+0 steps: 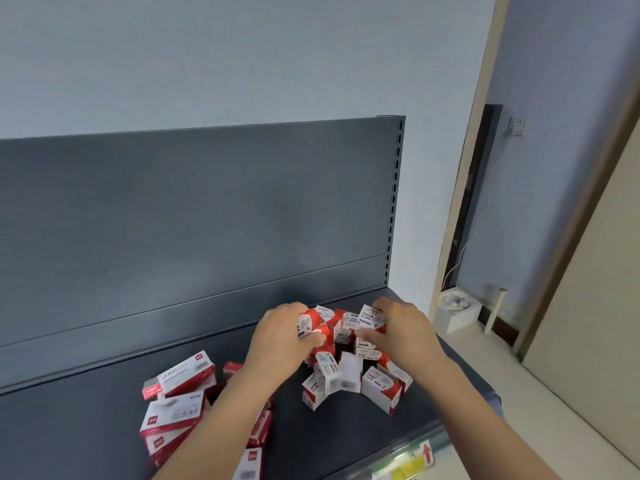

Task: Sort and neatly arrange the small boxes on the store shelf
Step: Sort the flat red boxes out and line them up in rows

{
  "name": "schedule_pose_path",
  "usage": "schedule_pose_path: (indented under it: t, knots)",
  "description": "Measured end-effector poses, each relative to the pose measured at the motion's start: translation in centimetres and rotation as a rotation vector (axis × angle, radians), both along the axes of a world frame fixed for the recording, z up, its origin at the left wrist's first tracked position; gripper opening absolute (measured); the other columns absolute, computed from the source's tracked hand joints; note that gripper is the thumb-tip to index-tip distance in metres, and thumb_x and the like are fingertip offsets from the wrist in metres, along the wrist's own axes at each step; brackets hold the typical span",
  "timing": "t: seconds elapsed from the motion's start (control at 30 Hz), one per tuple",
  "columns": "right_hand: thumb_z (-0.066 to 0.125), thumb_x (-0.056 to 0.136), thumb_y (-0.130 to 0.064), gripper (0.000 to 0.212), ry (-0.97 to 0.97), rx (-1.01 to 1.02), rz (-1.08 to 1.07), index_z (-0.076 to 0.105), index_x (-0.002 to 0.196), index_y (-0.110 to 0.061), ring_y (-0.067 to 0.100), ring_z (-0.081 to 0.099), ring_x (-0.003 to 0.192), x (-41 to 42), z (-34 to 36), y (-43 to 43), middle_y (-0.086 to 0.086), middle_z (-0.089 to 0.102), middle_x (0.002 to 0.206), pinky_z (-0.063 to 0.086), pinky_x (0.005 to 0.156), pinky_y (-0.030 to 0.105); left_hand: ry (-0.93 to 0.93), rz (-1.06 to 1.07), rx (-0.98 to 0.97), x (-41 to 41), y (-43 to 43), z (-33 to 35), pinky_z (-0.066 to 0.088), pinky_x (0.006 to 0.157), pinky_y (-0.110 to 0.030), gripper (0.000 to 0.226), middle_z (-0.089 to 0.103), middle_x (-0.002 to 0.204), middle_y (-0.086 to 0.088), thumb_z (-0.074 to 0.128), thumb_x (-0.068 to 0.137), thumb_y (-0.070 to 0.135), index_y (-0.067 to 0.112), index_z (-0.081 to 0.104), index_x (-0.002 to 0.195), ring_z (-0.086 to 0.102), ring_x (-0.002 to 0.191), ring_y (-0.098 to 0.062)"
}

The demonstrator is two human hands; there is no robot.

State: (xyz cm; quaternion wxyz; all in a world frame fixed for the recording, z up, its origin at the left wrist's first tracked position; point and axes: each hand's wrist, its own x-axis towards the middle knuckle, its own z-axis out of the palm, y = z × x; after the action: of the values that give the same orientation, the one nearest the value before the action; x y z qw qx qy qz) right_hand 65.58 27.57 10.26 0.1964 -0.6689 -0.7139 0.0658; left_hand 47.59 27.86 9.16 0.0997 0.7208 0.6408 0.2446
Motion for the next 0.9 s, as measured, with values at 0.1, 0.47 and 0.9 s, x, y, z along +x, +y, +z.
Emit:
schedule_pose_path:
  t: [0.1, 0.47, 0.9]
  knots:
    - [0.065, 0.082, -0.041, 0.043, -0.013, -0.030, 0.002, 0.054, 0.115, -0.015, 0.022, 0.060, 0.099, 0.7, -0.6, 1.3, 0.005, 0.063, 0.113, 0.050, 0.081, 0.030, 0.040, 0.056, -0.063, 0.5, 2.0, -1.1, 0.046, 0.078, -0.025, 0.034, 0.064, 0.103, 0.004, 0.067, 0.080, 0.040, 0.018, 0.060, 0.105, 0.057, 0.091, -0.012]
    - [0.062, 0.083, -0.041, 0.047, -0.043, -0.156, 0.062, 0.051, 0.121, -0.015, 0.020, 0.056, 0.107, 0.2, -3.5, 3.6, 0.004, 0.059, 0.120, 0.048, 0.083, 0.029, -0.157, 0.007, -0.257, 0.8, 3.3, -1.7, 0.042, 0.092, -0.025, 0.041, 0.060, 0.120, 0.000, 0.065, 0.083, 0.035, 0.015, 0.059, 0.119, 0.055, 0.113, -0.015]
    - [0.069, 0.076, -0.037, 0.075, 0.060, 0.125, 0.352, 0.040, 0.136, -0.002, 0.037, 0.048, 0.124, -14.1, 1.3, 0.8, 0.021, 0.053, 0.132, 0.046, 0.094, 0.045, 0.044, 0.280, 0.067, -10.5, -3.7, 1.2, 0.015, 0.117, -0.033, 0.064, 0.040, 0.144, -0.019, 0.033, 0.095, 0.045, -0.001, 0.032, 0.140, 0.034, 0.135, -0.030]
